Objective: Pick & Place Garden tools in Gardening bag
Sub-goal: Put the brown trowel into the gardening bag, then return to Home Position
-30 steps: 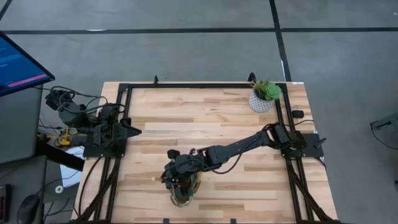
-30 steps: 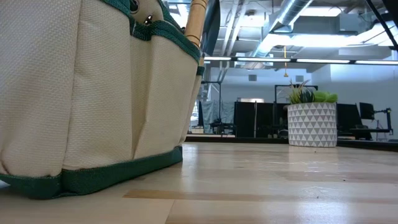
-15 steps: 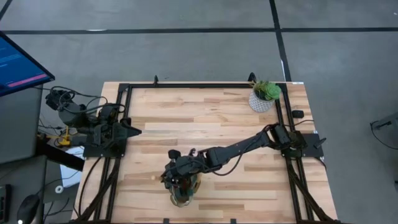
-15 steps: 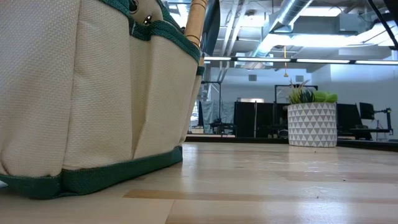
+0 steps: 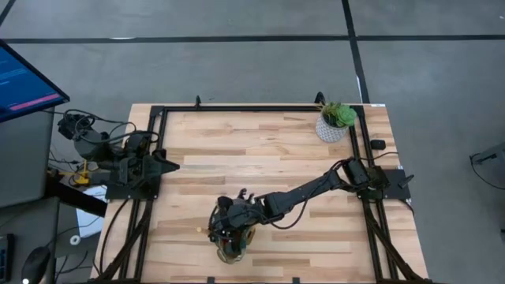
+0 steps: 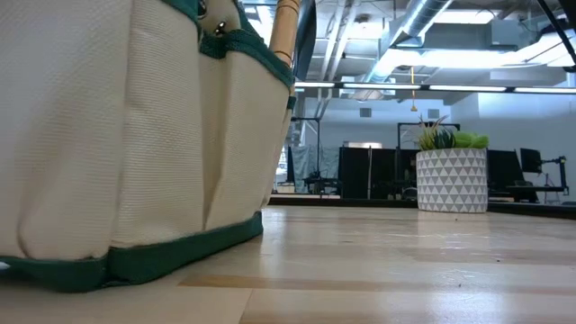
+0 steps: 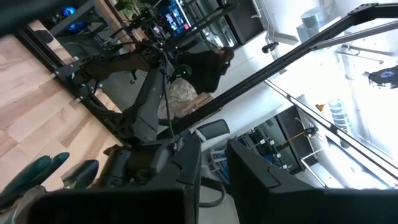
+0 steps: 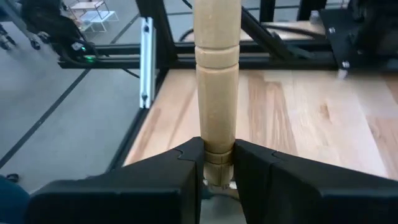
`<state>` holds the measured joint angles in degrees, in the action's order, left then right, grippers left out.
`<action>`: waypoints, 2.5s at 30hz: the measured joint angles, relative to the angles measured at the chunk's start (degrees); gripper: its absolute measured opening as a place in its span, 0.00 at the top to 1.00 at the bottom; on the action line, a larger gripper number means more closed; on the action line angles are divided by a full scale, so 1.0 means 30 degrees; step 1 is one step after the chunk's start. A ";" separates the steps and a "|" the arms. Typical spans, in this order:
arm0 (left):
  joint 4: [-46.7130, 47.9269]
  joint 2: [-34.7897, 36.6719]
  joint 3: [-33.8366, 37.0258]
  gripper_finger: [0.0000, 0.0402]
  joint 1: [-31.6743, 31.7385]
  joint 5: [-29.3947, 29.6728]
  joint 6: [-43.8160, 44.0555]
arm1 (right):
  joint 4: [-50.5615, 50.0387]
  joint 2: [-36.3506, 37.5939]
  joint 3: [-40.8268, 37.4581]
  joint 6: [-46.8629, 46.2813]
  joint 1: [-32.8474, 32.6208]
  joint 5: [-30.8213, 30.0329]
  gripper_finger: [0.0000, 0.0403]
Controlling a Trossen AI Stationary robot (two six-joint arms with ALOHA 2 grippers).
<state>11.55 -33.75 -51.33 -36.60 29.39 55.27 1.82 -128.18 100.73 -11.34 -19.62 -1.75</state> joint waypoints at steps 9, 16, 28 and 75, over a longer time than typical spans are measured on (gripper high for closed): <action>0.0007 0.0005 0.0000 0.89 0.0000 0.0371 0.0007 | 0.1096 0.0000 -0.0599 -0.0469 0.0036 -0.0138 0.87; 0.0007 0.0005 0.0000 0.89 0.0000 0.0363 0.0007 | 0.0254 0.0000 -0.0577 -0.1158 0.0036 -0.0366 0.79; 0.0007 0.0005 0.0000 0.89 0.0000 0.0356 0.0000 | -0.1306 0.0498 -0.0621 -0.1898 -0.0066 0.0169 0.60; -0.0218 0.4701 0.2334 1.00 -0.0002 0.5286 -0.8312 | -0.9665 3.0780 -1.3338 -0.0147 0.1049 -0.8178 0.50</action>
<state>10.90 -19.65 -44.33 -36.60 45.25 30.33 -27.17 -35.84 60.72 -11.79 -16.47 -26.29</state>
